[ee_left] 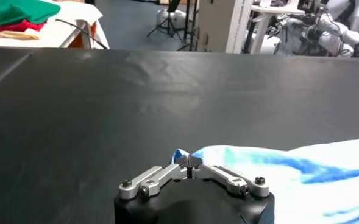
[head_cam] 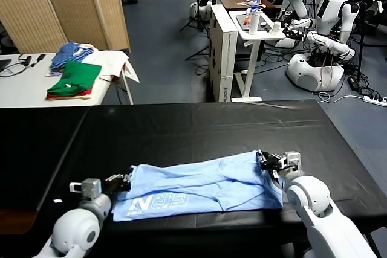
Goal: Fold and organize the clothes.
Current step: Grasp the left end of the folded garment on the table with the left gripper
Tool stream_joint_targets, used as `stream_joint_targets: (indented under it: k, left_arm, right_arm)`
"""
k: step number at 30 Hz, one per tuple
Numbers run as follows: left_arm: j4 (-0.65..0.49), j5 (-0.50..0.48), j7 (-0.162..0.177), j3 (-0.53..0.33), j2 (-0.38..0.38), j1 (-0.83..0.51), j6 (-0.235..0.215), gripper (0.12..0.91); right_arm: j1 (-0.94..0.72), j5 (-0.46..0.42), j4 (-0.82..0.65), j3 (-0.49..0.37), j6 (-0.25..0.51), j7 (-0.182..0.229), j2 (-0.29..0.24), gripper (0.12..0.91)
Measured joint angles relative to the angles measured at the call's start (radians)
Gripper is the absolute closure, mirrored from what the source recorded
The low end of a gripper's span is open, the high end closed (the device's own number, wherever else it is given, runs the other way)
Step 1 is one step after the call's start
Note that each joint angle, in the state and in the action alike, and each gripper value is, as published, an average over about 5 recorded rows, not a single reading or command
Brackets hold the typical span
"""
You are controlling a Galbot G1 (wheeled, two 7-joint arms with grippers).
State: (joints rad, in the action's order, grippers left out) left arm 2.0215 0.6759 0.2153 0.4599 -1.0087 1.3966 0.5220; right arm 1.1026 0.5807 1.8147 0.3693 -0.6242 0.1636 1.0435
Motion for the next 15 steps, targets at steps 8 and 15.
stream_joint_targets:
  k: [8,15]
  left_arm:
    - [0.002,-0.078,0.000,0.028,-0.008,0.026,-0.021,0.883]
    - [0.010,-0.096,-0.001,0.038,-0.016,0.039,-0.021,0.883]
  right_arm:
    - [0.011,-0.024,-0.014,0.013,0.024,0.012,0.020,0.885]
    - [0.014,-0.020,-0.012,0.016,0.020,0.013,0.032,0.885]
